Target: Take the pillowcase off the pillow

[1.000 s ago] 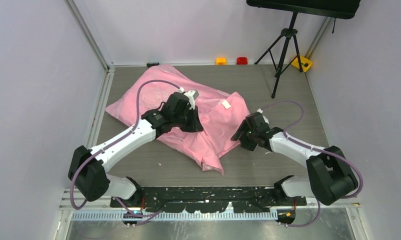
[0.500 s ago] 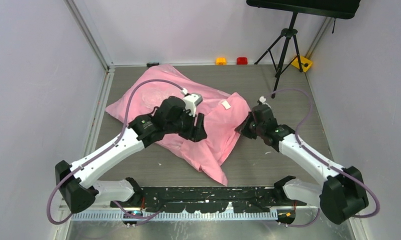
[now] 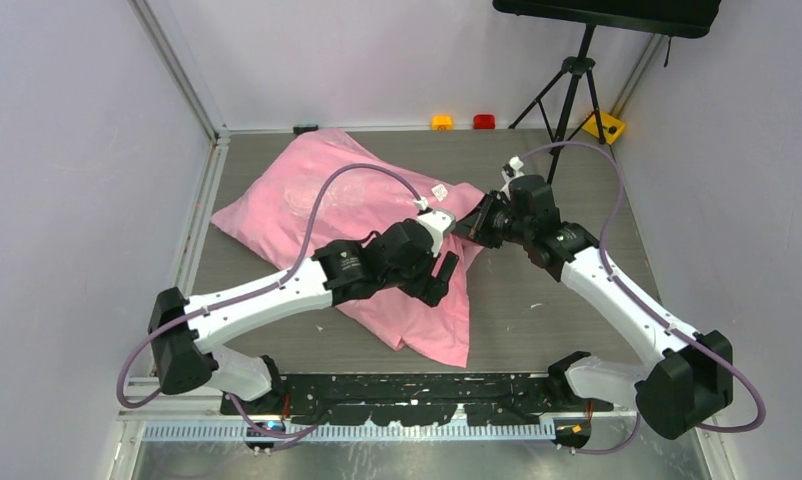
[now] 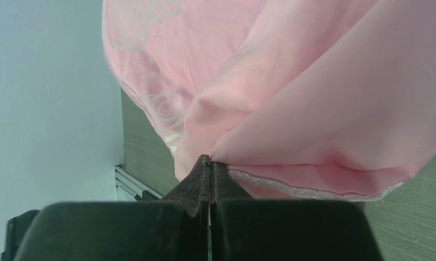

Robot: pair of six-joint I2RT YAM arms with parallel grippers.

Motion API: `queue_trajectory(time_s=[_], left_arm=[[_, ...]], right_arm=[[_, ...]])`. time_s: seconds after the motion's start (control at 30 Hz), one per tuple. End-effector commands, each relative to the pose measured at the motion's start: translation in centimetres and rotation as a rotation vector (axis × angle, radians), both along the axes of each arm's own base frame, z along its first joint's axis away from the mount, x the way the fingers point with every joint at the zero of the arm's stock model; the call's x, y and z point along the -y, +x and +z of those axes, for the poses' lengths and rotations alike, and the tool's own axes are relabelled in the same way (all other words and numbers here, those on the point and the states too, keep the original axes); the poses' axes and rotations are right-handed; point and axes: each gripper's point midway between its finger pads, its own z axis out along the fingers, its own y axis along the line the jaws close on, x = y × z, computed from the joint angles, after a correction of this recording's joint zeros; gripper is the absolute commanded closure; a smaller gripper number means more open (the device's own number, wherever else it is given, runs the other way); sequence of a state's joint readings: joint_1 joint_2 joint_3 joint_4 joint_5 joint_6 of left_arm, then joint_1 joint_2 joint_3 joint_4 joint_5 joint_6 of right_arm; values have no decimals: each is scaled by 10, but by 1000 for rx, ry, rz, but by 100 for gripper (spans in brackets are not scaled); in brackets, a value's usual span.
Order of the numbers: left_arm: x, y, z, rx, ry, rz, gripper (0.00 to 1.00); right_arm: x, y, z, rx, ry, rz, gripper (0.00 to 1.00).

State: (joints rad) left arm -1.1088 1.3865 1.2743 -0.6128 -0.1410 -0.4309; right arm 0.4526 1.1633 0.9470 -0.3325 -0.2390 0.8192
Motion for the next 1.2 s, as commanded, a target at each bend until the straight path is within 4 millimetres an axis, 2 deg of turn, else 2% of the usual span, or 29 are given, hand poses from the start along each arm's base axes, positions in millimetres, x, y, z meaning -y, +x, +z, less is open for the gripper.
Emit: queue_trajectory(time_s=[0.0,0.3,0.57,0.63,0.67,0.7,0.73,0.9,0.93,1.07,1.13,1.17], left_arm=[[21,17,12,38,-112,75,24],[64,30,-14,-7,-222,108,25],[63,65,-40,100,-240,270,31],[61,72,-48,112,-194,304,39],[55,75,-51,118,-163,332,46],[48,77,-51,123,-141,363,58],[41,78,-50,132,-123,382,70],[24,73,-22,172,-121,333,97],[21,71,-17,166,-120,312,100],[4,63,-5,127,-90,242,100],[-5,61,1,113,-96,227,100],[-10,60,5,100,-111,218,100]], right_arm=[[-14,-2,32,34,90,41,100],[-13,-6,47,17,148,2,100],[-6,-9,56,-5,185,-61,100],[-4,-9,59,2,190,-75,100],[-2,-10,61,7,189,-82,100],[0,-9,61,15,179,-97,100],[3,-8,62,25,170,-106,100],[20,-7,50,42,69,-153,100],[22,-6,47,45,53,-159,100],[30,-3,32,37,-8,-175,98],[33,-2,27,32,-31,-175,88],[33,-2,24,30,-42,-163,71]])
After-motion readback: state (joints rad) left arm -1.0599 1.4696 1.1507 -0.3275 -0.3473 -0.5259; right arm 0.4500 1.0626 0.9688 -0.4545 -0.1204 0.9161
